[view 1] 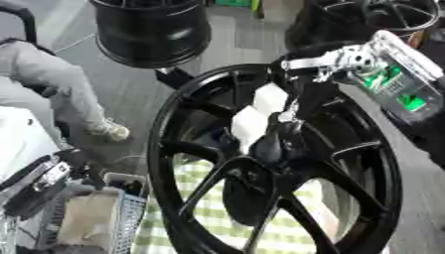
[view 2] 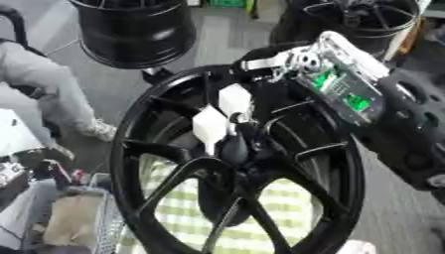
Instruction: Pull the pin out of the wheel hub.
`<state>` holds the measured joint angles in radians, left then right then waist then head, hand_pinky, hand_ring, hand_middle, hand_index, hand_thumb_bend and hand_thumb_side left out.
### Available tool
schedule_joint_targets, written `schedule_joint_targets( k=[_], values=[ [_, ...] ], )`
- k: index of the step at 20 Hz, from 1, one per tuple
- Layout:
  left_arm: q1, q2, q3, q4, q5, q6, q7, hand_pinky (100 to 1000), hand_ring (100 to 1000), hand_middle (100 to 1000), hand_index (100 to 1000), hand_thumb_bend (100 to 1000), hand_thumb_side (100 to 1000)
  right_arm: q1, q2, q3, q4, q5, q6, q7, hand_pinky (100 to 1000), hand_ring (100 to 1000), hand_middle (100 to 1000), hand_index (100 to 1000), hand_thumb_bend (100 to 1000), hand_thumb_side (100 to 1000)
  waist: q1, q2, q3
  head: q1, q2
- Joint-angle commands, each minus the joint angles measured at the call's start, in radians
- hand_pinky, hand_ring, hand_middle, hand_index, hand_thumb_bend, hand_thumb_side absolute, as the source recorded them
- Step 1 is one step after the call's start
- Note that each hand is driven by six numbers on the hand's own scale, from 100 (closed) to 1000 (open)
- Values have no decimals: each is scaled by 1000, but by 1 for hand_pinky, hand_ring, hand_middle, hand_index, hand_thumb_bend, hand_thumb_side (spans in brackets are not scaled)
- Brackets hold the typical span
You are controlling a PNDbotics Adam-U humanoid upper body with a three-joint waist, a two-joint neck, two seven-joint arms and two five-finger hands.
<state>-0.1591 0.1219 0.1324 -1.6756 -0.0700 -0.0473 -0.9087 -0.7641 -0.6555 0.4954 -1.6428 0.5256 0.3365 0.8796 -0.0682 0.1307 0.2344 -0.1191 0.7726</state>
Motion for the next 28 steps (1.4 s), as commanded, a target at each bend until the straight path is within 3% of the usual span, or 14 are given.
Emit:
schedule_joint_targets(
  k=[1, 11, 18, 23, 25, 28],
  values=[
    [-14, 9, -3, -20, 2, 0, 2, 607, 486, 643, 741, 100, 882, -16, -8, -3, 2, 6, 10, 9, 648, 439, 813, 903, 317, 327, 7, -10, 1, -4, -3],
    [-14, 11, -5, -19, 2, -1, 2, 608, 487, 644, 742, 100, 883, -25, 0, 0, -14, -9, 4, -18, 617, 395, 719, 807, 300, 318, 6, -10, 1, -4, -3],
    [-13, 12, -6, -18, 2, -1, 2, 608, 487, 644, 742, 100, 885, -36, 13, -4, -21, -42, 17, -89, 533, 300, 490, 605, 209, 323, 6, -11, 2, -6, -3],
    [-12, 12, -8, -18, 1, 0, 2, 608, 487, 644, 741, 100, 887, -54, 19, -8, -16, -53, 26, -124, 505, 267, 432, 545, 187, 320, 4, -12, 2, -8, -3],
    [-11, 13, -9, -18, 1, 1, 2, 608, 488, 644, 741, 100, 888, -59, 19, -11, -20, -54, 28, -129, 506, 272, 456, 571, 207, 324, 4, -12, 2, -8, -3],
    [-11, 13, -9, -18, 1, 2, 2, 608, 488, 644, 741, 100, 888, -58, 11, -10, -40, -61, 26, -120, 545, 323, 633, 742, 299, 356, 2, -12, 2, -6, -3]
  ],
)
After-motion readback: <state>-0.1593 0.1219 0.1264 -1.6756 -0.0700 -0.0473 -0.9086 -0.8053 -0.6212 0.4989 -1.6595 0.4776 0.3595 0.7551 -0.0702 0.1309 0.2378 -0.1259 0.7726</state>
